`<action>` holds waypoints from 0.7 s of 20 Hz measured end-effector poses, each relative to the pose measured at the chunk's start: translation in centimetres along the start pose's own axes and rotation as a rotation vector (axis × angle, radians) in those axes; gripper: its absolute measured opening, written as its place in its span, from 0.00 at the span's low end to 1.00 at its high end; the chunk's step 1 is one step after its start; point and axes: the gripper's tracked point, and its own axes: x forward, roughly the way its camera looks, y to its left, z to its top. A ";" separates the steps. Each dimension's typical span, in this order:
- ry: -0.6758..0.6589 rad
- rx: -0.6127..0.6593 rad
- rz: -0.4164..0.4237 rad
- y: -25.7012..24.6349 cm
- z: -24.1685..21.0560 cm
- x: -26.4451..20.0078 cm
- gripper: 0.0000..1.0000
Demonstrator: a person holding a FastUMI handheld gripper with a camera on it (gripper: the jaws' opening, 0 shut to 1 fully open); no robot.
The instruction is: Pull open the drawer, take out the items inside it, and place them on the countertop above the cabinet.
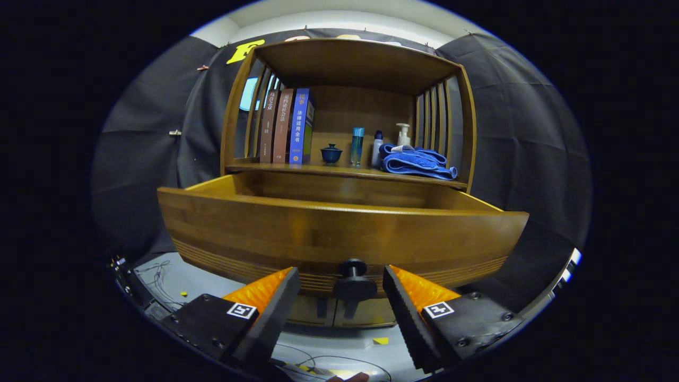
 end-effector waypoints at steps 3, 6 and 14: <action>0.047 -0.082 -0.026 -0.2 3.6 -1.1 0.99; 0.089 -0.090 -0.090 -1.4 8.2 -1.1 0.98; 0.424 -0.065 -0.208 -3.5 11.2 5.3 0.95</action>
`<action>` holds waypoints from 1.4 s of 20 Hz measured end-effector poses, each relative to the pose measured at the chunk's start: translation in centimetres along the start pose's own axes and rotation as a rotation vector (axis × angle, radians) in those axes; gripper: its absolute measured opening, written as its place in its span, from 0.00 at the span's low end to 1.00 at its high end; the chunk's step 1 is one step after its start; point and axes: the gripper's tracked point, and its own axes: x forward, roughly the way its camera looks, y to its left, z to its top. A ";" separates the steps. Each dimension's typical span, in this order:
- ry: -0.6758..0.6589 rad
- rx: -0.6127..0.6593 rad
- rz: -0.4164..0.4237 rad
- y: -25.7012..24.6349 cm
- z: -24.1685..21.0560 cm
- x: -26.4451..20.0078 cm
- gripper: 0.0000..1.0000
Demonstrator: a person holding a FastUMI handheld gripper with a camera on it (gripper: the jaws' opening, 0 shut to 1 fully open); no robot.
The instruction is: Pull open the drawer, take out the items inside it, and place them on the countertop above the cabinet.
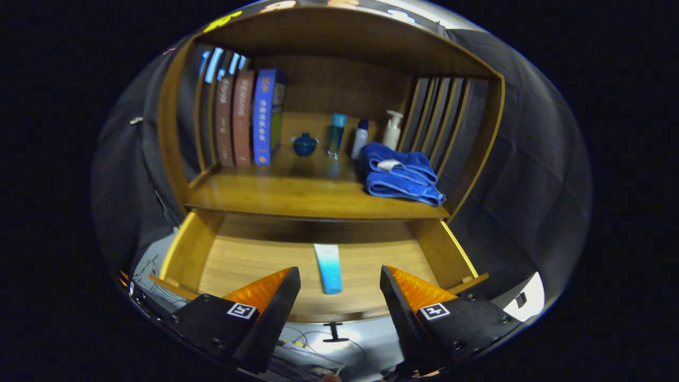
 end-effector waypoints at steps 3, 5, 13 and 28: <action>0.117 0.014 0.023 0.3 -0.8 4.1 0.98; 0.201 0.023 0.054 0.6 -2.2 6.7 0.99; 0.412 0.050 0.146 1.6 -7.1 12.6 0.99; 0.545 0.029 0.231 3.8 -9.8 13.3 0.33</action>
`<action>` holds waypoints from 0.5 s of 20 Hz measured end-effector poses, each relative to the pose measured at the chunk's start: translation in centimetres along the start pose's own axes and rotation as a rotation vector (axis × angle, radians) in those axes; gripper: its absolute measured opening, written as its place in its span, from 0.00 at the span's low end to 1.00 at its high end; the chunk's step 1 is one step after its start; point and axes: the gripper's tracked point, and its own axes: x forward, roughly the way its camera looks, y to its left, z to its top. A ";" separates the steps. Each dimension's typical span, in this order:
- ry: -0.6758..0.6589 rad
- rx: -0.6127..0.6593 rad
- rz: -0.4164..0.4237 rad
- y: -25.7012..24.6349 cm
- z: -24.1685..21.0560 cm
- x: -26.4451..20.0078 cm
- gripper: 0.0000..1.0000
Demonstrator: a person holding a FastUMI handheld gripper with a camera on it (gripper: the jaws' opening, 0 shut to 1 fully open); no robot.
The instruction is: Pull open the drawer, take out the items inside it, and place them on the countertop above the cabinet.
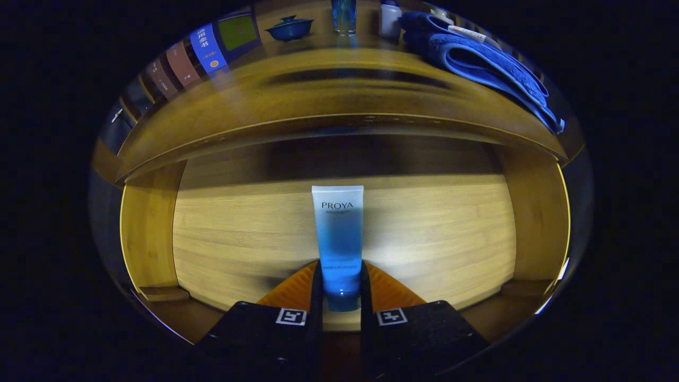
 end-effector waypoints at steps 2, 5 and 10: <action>-0.001 -0.023 -0.029 -0.2 -0.8 -1.7 0.33; -0.063 -0.010 -0.043 -0.1 -0.7 -5.3 0.33; -0.129 0.008 -0.110 -0.6 -0.8 -12.0 0.33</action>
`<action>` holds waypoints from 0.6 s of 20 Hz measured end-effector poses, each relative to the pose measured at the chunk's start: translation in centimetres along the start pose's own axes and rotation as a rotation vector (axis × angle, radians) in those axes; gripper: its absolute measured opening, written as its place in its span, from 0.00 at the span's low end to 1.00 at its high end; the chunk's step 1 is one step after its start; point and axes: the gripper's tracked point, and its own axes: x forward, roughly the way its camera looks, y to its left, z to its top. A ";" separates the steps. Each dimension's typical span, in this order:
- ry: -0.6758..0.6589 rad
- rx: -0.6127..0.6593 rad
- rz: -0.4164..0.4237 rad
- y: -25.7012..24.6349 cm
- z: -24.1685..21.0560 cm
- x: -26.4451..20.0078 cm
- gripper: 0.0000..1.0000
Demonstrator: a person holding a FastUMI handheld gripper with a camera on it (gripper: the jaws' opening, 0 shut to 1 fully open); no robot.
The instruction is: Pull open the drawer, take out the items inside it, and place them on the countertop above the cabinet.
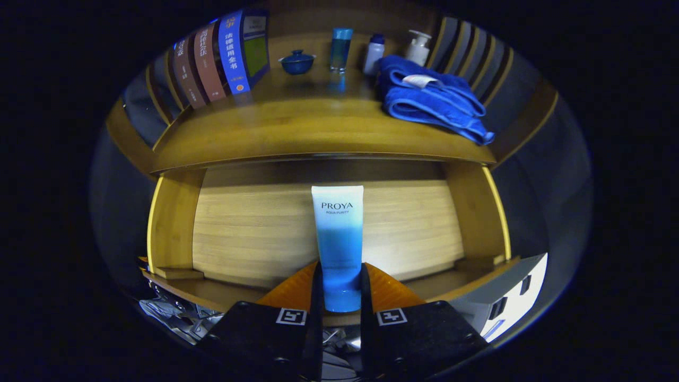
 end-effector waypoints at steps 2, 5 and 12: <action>-0.027 0.031 -0.012 -0.3 1.0 -1.6 0.33; -0.056 0.021 -0.016 -0.6 4.0 -2.5 0.33; -0.091 0.012 0.036 0.9 14.1 1.8 0.33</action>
